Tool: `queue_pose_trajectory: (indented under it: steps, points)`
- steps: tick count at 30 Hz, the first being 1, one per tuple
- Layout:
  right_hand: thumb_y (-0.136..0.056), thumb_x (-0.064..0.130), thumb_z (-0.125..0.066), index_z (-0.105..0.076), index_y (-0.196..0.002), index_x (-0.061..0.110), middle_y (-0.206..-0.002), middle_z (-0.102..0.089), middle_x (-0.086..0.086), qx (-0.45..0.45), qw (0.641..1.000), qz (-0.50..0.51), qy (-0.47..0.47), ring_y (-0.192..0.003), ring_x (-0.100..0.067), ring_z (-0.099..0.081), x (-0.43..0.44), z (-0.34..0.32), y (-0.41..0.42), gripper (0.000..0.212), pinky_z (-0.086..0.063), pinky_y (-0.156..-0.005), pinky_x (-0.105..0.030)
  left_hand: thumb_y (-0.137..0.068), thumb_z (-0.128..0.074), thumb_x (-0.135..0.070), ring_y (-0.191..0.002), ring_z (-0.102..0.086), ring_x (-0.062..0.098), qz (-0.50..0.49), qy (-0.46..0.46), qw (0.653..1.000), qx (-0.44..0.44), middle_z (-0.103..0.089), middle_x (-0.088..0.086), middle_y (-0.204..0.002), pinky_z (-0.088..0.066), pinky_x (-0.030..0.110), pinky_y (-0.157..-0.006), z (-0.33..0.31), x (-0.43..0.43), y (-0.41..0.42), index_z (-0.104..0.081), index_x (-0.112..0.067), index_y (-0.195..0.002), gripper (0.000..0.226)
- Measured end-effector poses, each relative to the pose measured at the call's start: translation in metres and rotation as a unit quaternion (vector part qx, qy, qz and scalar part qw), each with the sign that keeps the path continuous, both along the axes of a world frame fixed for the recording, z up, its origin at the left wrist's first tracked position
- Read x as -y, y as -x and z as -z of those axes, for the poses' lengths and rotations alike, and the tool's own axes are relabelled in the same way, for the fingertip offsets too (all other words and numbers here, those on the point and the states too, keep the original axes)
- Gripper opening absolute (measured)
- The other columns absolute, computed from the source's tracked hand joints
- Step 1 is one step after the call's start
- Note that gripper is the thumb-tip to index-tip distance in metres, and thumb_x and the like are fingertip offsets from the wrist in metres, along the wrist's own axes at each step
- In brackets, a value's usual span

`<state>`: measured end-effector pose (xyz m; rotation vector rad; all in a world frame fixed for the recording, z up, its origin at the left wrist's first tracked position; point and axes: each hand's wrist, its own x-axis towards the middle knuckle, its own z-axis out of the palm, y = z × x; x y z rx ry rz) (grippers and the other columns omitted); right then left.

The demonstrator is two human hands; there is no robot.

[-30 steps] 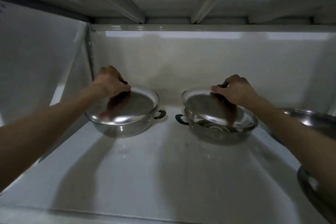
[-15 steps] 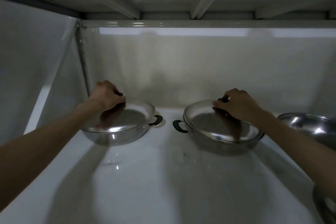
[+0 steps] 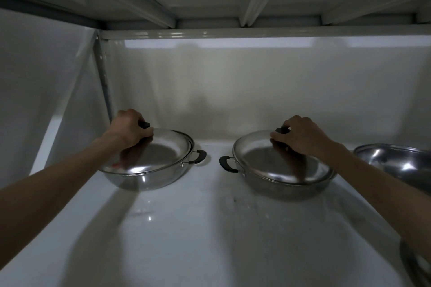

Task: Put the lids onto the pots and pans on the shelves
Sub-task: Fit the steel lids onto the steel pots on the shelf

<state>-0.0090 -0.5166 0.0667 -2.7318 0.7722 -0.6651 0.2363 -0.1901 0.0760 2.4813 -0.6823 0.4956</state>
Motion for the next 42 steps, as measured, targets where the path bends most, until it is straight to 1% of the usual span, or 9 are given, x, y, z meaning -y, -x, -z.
queue_pose_trajectory:
  steps: [14,22,25,28,30,32,35,39,42]
  points:
    - [-0.086,0.05,-0.062,-0.071,-0.095,-0.003,-0.086,-0.072,-0.019,0.015,1.0,0.0,0.014,-0.079,-0.034,-0.067,-0.002,0.004,0.003,0.054,-0.057,-0.072,-0.041,-0.08,-0.073,-0.03,-0.09,-0.063,0.035,0.005,0.035,0.999,0.028,-0.071,0.02,-0.098,-0.049,0.037,-0.073,0.015,0.009,0.0,-0.07,-0.001,-0.094,0.032]
    - [-0.085,0.061,-0.055,-0.064,-0.092,0.009,-0.088,-0.066,-0.013,-0.008,1.0,0.008,0.022,-0.084,-0.034,-0.063,-0.002,0.009,0.002,0.054,-0.054,-0.077,-0.042,-0.079,-0.073,-0.033,-0.09,-0.063,0.037,-0.007,-0.009,0.999,0.037,-0.07,0.022,-0.097,-0.05,0.038,-0.075,0.014,0.009,-0.009,-0.069,-0.001,-0.091,0.035]
    - [-0.085,0.067,-0.05,-0.059,-0.108,0.01,-0.094,-0.067,-0.011,-0.023,1.0,-0.003,0.011,-0.093,-0.033,-0.063,-0.005,0.007,0.01,0.062,-0.052,-0.083,-0.045,-0.083,-0.065,-0.047,-0.093,-0.062,0.036,-0.031,-0.083,0.996,0.034,-0.068,0.02,-0.105,-0.051,0.039,-0.076,0.006,0.009,-0.003,-0.065,-0.003,-0.102,0.047]
    - [-0.09,0.062,-0.049,-0.047,-0.128,0.007,-0.106,-0.065,-0.014,-0.016,1.0,0.007,0.018,-0.098,-0.034,-0.061,-0.011,0.004,0.027,0.067,-0.05,-0.085,-0.045,-0.088,-0.052,-0.055,-0.104,-0.06,0.036,-0.069,-0.142,0.981,0.112,-0.061,0.017,-0.116,-0.048,0.041,-0.077,-0.004,0.011,0.02,-0.056,-0.007,-0.118,0.057]
    - [-0.09,0.059,-0.051,-0.044,-0.132,0.009,-0.108,-0.063,-0.015,-0.003,1.0,0.019,0.012,-0.1,-0.034,-0.061,-0.016,0.003,0.046,0.065,-0.05,-0.086,-0.043,-0.09,-0.049,-0.051,-0.108,-0.059,0.036,-0.044,-0.122,0.979,0.156,-0.059,0.017,-0.12,-0.048,0.043,-0.079,-0.012,0.016,0.045,-0.055,-0.008,-0.123,0.054]
    - [-0.091,0.052,-0.053,-0.048,-0.132,0.011,-0.113,-0.062,-0.014,0.002,0.999,0.04,0.0,-0.104,-0.032,-0.06,-0.021,0.0,0.072,0.058,-0.049,-0.088,-0.04,-0.091,-0.048,-0.049,-0.109,-0.059,0.035,0.003,-0.089,0.982,0.168,-0.061,0.015,-0.122,-0.049,0.044,-0.082,-0.018,0.024,0.077,-0.055,-0.012,-0.124,0.05]
    - [-0.091,0.039,-0.057,-0.064,-0.113,0.009,-0.111,-0.067,-0.016,-0.008,0.998,0.063,0.008,-0.102,-0.032,-0.062,-0.032,-0.006,0.119,0.038,-0.051,-0.084,-0.036,-0.09,-0.047,-0.047,-0.111,-0.059,0.032,0.078,-0.056,0.983,0.159,-0.063,0.008,-0.123,-0.047,0.041,-0.085,-0.023,0.041,0.133,-0.059,-0.017,-0.122,0.045]
    - [-0.087,0.036,-0.059,-0.072,-0.09,0.009,-0.096,-0.07,-0.019,-0.029,0.994,0.102,0.016,-0.094,-0.035,-0.065,-0.046,-0.009,0.19,0.03,-0.051,-0.078,-0.035,-0.082,-0.049,-0.049,-0.107,-0.061,0.03,0.195,-0.047,0.973,0.114,-0.067,0.002,-0.118,-0.05,0.04,-0.089,-0.018,0.063,0.203,-0.062,-0.022,-0.113,0.043]
    - [-0.086,0.037,-0.059,-0.072,-0.088,0.008,-0.085,-0.069,-0.015,-0.056,0.989,0.137,0.024,-0.082,-0.033,-0.066,-0.051,-0.007,0.244,0.032,-0.053,-0.072,-0.035,-0.082,-0.052,-0.049,-0.098,-0.061,0.026,0.258,-0.044,0.964,0.057,-0.067,0.001,-0.11,-0.05,0.036,-0.085,-0.004,0.079,0.247,-0.062,-0.024,-0.107,0.037]
